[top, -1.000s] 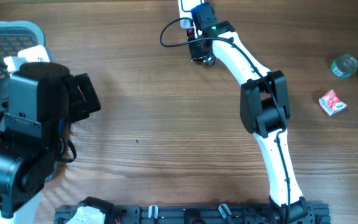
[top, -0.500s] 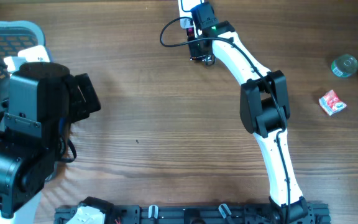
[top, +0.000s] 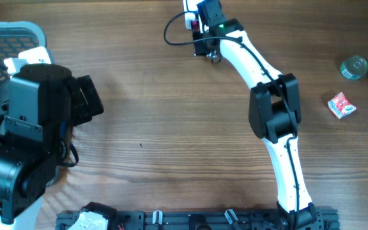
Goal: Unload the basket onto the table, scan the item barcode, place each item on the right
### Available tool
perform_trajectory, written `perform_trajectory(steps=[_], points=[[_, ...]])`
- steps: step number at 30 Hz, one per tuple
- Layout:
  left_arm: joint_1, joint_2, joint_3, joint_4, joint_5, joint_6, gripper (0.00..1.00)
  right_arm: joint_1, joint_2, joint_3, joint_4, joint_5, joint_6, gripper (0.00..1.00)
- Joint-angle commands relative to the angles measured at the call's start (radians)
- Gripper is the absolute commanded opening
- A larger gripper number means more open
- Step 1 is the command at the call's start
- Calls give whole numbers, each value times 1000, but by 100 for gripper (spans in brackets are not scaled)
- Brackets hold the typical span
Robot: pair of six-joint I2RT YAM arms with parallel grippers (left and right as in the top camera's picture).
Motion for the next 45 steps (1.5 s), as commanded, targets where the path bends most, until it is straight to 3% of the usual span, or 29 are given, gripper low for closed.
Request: perform_trajectory(steps=[1, 9, 20, 25, 38, 45], points=[[1, -1, 3, 0, -18, -17, 100, -2, -105, 8, 35, 9, -1, 5], [1, -1, 3, 0, -18, -17, 100, -4, -104, 7, 156, 9, -4, 13], [1, -1, 3, 3, -18, -17, 100, -23, -95, 7, 335, 9, 8, 13], [1, -1, 3, 12, -18, -17, 100, -49, -53, 7, 335, -3, 34, 7], [1, 1, 3, 18, -17, -18, 100, -15, -5, 7, 364, -29, 0, 6], [1, 1, 3, 18, -17, -17, 100, -14, 27, 7, 402, -14, 49, 5]])
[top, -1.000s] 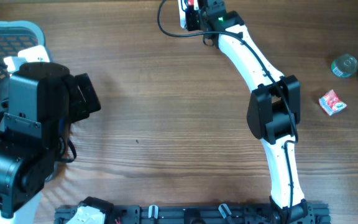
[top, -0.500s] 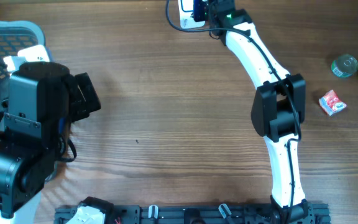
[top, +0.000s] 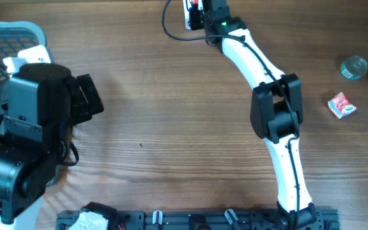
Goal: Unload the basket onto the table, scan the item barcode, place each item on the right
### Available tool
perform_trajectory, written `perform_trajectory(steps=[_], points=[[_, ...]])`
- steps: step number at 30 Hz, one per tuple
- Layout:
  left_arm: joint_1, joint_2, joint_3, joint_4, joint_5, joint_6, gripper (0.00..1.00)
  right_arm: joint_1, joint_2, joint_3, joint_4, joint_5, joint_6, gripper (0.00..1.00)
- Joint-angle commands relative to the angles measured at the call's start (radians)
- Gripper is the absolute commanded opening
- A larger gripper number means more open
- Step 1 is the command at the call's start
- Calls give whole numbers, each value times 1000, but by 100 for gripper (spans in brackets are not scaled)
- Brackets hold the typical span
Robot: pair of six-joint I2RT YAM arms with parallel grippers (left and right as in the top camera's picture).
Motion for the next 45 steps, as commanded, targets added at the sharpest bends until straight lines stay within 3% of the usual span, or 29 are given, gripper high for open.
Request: perform_trajectory(steps=[1, 24, 35, 45], points=[[1, 1, 3, 5, -17, -17, 100, -5, 21, 8, 32, -3, 24, 5], [1, 1, 3, -7, -17, -17, 100, -11, 51, 18, 17, 43, 25, 5], [0, 1, 3, -9, -17, -21, 100, -12, -35, 322, -354, 51, -55, 5], [-36, 38, 3, -1, -17, -16, 100, -45, -303, 340, -890, 113, -4, 4]])
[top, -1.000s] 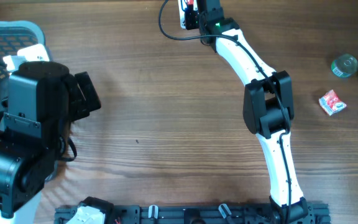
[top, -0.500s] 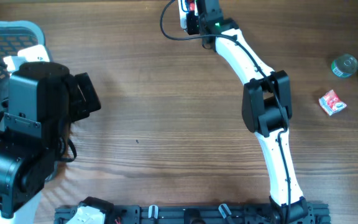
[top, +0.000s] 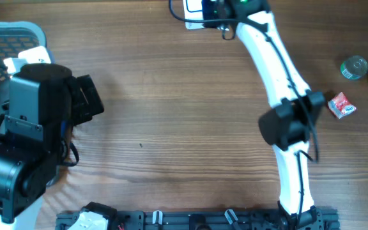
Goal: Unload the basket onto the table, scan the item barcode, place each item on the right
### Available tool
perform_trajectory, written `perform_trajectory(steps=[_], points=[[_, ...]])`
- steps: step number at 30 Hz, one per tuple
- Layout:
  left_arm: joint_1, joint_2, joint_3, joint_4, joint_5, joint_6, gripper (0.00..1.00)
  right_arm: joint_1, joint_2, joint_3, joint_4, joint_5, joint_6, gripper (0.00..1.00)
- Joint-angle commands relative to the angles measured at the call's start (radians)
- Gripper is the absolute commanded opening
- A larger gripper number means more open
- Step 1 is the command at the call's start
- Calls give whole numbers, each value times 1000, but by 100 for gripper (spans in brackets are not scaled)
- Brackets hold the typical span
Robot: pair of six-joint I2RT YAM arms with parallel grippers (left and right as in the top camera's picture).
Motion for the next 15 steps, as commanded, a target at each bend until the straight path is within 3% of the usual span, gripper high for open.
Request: perform_trajectory(steps=[1, 7, 15], points=[[-42, 45, 3, 17, -16, -9, 100, -45, -134, 36, -142, 91, 39, 5], [-175, 137, 3, 93, -16, -9, 100, -211, -161, 35, -345, 201, 107, 5], [-362, 286, 3, 236, -17, -8, 100, -508, -158, -80, -327, 159, 120, 5]])
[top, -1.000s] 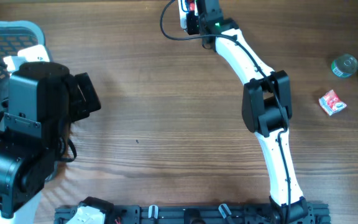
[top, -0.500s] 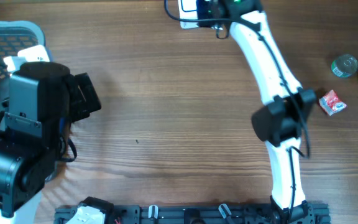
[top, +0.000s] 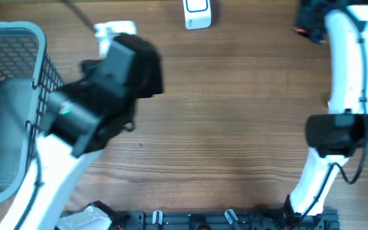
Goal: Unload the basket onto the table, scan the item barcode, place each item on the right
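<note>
A white scanner (top: 197, 13) lies at the table's far edge, with no gripper on it. My left arm reaches out from the near left, its dark wrist (top: 130, 64) over the table to the right of the basket. A white item (top: 115, 29) shows just past the wrist's far end; the fingers are hidden under the wrist, so I cannot tell whether they hold it. My right arm stands along the right side, and its dark gripper (top: 306, 27) is blurred at the far right, well clear of the scanner.
A grey mesh basket (top: 18, 38) fills the left side. A yellow thing peeks out at the right edge behind the right arm. The arms' black base rail (top: 197, 220) runs along the near edge.
My right gripper has left the scanner and stands far to its right. My left arm, then folded by the basket, now reaches over the table with a white item at its tip.
My right gripper was at the scanner by the far edge in all three earlier moments, shifting slightly farther and rightward, while the left arm stayed folded over the basket with a white item inside. Now the scanner lies alone and both arms have moved.
</note>
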### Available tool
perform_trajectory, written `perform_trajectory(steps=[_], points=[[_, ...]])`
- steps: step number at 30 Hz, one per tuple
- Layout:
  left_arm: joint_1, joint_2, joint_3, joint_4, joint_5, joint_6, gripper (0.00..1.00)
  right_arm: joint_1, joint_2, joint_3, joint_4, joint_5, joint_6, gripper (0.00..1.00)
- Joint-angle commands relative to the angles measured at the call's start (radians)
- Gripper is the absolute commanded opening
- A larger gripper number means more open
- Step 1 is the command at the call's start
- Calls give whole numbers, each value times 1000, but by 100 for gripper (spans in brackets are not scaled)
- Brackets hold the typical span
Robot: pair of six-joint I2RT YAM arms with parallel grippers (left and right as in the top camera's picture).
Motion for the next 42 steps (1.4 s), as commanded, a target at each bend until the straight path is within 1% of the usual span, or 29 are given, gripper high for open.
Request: perform_trajectory(steps=[1, 4, 10, 13, 16, 19, 21, 22, 24, 25, 26, 29, 30, 31, 32, 37, 39, 40, 42], points=[[-98, 91, 3, 68, -9, -9, 100, -176, 5, -101, 50, -19, 35, 5], [-140, 143, 3, 103, -9, -10, 100, -259, 5, -192, 87, -45, 35, 5], [-219, 222, 3, 156, -9, -9, 100, -398, 5, -491, 245, -135, 35, 5], [-237, 232, 3, 168, -10, -9, 100, -432, 5, -623, 324, -183, 35, 5], [-242, 232, 3, 172, -10, -9, 100, -446, 5, -728, 399, -186, 35, 4], [-241, 232, 3, 170, -10, -9, 100, -449, 5, -787, 437, -185, 35, 5], [-242, 232, 3, 167, -10, -9, 100, -449, 5, -796, 445, -176, 35, 9], [-242, 232, 3, 166, -10, -9, 100, -449, 5, -796, 448, -164, 35, 14], [-242, 232, 3, 167, -10, -8, 100, -450, 4, -796, 451, -149, 34, 31], [-242, 232, 3, 167, -10, -8, 100, -451, 4, -796, 451, -139, 35, 41], [-242, 232, 3, 166, -10, -8, 100, -454, 4, -796, 449, -136, 34, 56], [-242, 232, 3, 163, -10, -8, 100, -468, 2, -796, 443, -132, 21, 64], [-242, 232, 3, 163, -10, -8, 100, -475, -1, -795, 443, -132, 20, 70], [-242, 232, 3, 163, -10, -5, 100, -486, -8, -791, 443, -134, 21, 86], [-242, 232, 3, 163, -18, -5, 100, -490, -13, -787, 443, -141, 20, 89], [-242, 219, 3, 164, -129, -6, 100, -492, -71, -775, 454, -148, -5, 96], [-242, 210, 3, 164, -158, -6, 100, -492, -111, -775, 467, -159, -7, 97], [-242, 200, 3, 164, -179, -6, 100, -492, -137, -775, 474, -161, -6, 100], [-242, 182, 3, 166, -210, -6, 100, -492, -187, -775, 484, -175, -6, 100]])
